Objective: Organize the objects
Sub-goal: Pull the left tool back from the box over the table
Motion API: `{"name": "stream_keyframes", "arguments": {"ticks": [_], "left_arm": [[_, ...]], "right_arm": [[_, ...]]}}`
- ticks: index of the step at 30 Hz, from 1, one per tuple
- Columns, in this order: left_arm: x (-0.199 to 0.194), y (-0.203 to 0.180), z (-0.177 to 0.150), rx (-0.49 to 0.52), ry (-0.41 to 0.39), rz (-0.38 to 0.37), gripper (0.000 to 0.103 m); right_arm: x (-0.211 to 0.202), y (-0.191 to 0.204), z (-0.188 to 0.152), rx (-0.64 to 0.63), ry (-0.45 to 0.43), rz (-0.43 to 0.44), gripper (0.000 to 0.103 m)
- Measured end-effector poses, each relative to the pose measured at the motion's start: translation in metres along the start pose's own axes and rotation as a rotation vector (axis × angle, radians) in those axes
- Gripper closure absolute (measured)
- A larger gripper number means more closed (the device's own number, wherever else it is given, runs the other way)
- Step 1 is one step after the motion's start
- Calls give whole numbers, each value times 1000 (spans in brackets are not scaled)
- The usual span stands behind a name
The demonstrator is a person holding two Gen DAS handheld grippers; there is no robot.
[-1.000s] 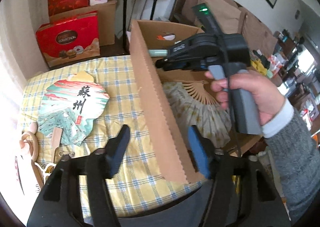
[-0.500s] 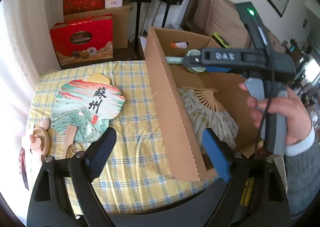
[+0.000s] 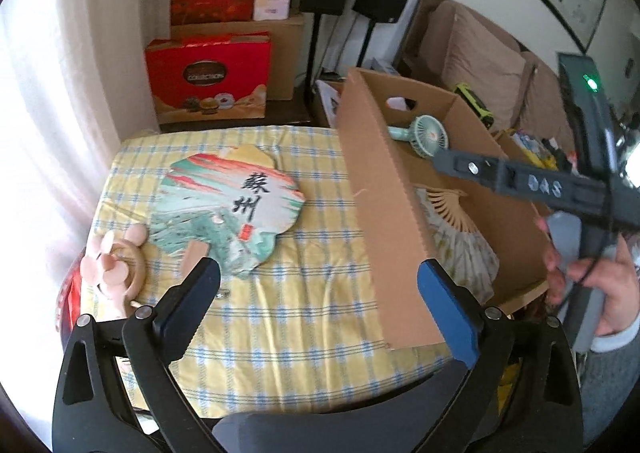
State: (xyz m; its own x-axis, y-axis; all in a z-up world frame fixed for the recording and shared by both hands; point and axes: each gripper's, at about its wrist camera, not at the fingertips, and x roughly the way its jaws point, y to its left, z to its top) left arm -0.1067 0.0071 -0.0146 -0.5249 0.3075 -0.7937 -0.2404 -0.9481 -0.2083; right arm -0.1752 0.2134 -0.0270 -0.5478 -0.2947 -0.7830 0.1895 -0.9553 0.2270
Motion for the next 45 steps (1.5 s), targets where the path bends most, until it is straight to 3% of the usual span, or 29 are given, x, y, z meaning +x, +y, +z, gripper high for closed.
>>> {"name": "stream_keyframes", "arguments": {"ticks": [8,13,36,45], "left_arm": [[-4,24,-1,-35,-12,46,0],[-5,32,-2,-39,-11,70,0],[-23,72,-13,-90,-50,135,0],[-25,114,-22,-143,-50,162,0]], "right_arm": [[-5,27,-12,-61,-16,-48,13],[-9,41,-21,-80,-33,-48,1],[-17,84,-44,-136,-66,-45,0],[-9,108,-42,-165,-50,-11,0]]}}
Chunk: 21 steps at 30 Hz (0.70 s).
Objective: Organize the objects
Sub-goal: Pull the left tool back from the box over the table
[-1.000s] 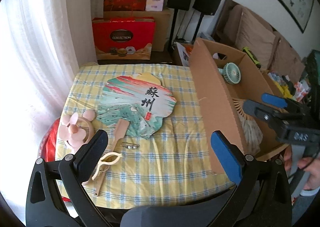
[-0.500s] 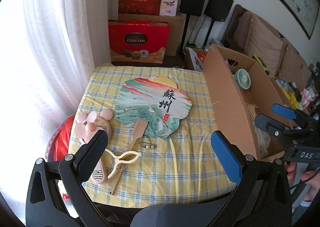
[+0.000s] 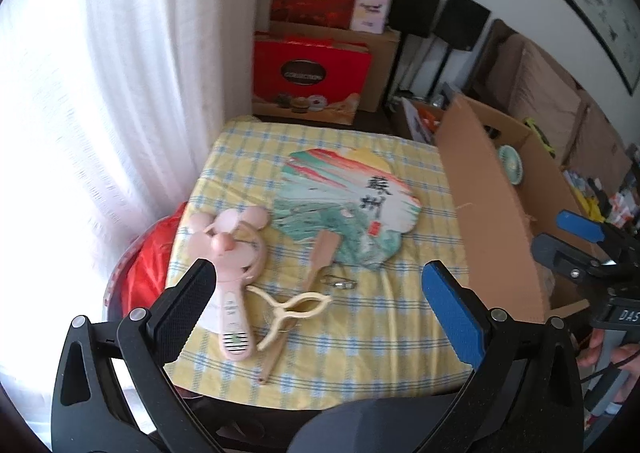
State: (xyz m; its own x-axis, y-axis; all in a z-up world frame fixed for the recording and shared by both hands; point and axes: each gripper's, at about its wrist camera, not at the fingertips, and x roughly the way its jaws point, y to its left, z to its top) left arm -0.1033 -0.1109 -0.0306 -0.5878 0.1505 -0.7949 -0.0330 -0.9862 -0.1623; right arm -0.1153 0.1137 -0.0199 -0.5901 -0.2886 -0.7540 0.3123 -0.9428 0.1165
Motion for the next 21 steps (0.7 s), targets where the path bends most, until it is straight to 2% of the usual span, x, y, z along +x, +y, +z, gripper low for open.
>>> {"name": "stream_keyframes", "arguments": {"ticks": [5,13,17,21], "left_arm": [[10,31,-10,-26,13,40,0],[42,75,-39,-99,102,67,0],[56,86,-49,-126,124,64,2],[58,87,-55,-130,110,24,2]], "right_arm": [[10,12,2,-5,8,31,0],[40,38,-4,-32,58,83,1],[56,48,-8,-36,85,104,2],[73,54,-12,-39,119,122,11]]}}
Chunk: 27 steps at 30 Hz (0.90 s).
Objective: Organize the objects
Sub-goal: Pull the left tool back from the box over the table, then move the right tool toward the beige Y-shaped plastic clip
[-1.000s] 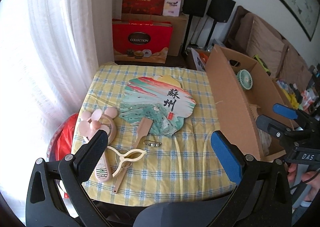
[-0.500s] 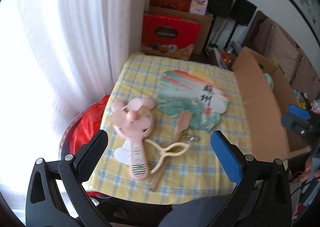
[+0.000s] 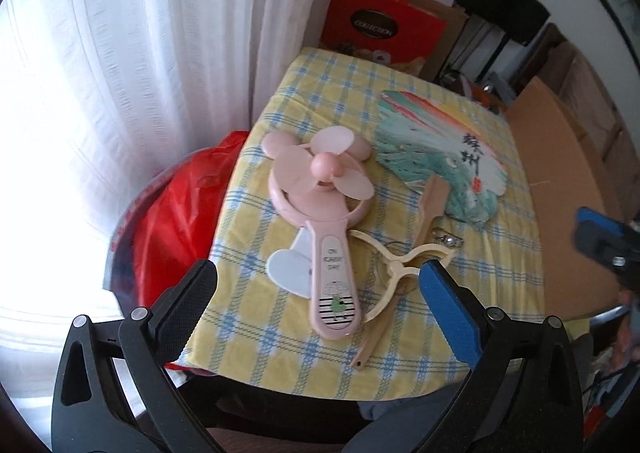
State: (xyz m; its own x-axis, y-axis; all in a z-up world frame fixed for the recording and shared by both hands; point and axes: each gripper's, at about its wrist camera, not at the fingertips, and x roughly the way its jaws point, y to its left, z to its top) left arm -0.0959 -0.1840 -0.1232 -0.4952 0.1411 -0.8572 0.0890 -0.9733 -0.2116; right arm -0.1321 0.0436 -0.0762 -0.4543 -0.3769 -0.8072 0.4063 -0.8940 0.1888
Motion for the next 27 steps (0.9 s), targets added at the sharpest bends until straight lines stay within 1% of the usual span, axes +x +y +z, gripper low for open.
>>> {"name": "stream_keyframes", "arguments": {"ticks": [2,4,6,8,12,19,27], "left_arm": [[3,-1,-3,17,4,-5,2],[8,-1,-5,23,12,-1,4],[12,2,-6,12,24,-1,9],[17,6,-6,-4,36,2,10],[21,9,-6,-12,40,2,12],[25,14,-6,-23,44,-5,14],[32,14,-5,-20,51,-10,15]], "right_arm": [[9,1,-2,4,19,9,15],[18,1,-4,12,40,31,23],[27,2,-6,23,63,69,27],[36,4,-8,28,81,86,30],[51,12,-9,24,115,101,46],[83,20,-8,54,180,151,54],[101,27,-11,63,209,150,54]]}}
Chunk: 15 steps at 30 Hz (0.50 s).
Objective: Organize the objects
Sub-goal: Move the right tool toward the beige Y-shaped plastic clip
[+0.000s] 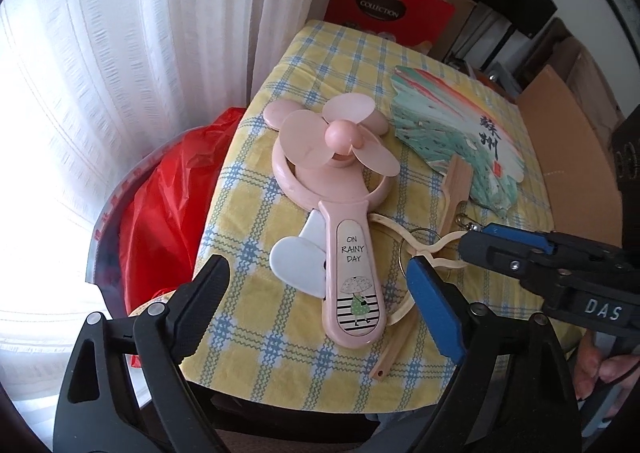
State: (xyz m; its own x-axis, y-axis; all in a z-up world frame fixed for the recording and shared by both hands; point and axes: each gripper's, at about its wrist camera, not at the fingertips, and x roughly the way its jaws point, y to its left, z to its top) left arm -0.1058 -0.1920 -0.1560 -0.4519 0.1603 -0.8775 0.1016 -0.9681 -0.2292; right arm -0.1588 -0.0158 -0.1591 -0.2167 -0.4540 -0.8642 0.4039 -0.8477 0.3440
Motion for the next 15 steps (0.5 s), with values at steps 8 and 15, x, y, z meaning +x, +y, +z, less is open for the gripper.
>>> {"name": "stream_keyframes", "arguments": {"ticks": [8,15], "left_arm": [[-2,0,-1,-8,3,-21,15],[-5,-3,0,-5,2,-33,15]], "right_arm": [[8,-8,-3,27,21,32,73],[4,-14,-3,55,3,78,86]]}}
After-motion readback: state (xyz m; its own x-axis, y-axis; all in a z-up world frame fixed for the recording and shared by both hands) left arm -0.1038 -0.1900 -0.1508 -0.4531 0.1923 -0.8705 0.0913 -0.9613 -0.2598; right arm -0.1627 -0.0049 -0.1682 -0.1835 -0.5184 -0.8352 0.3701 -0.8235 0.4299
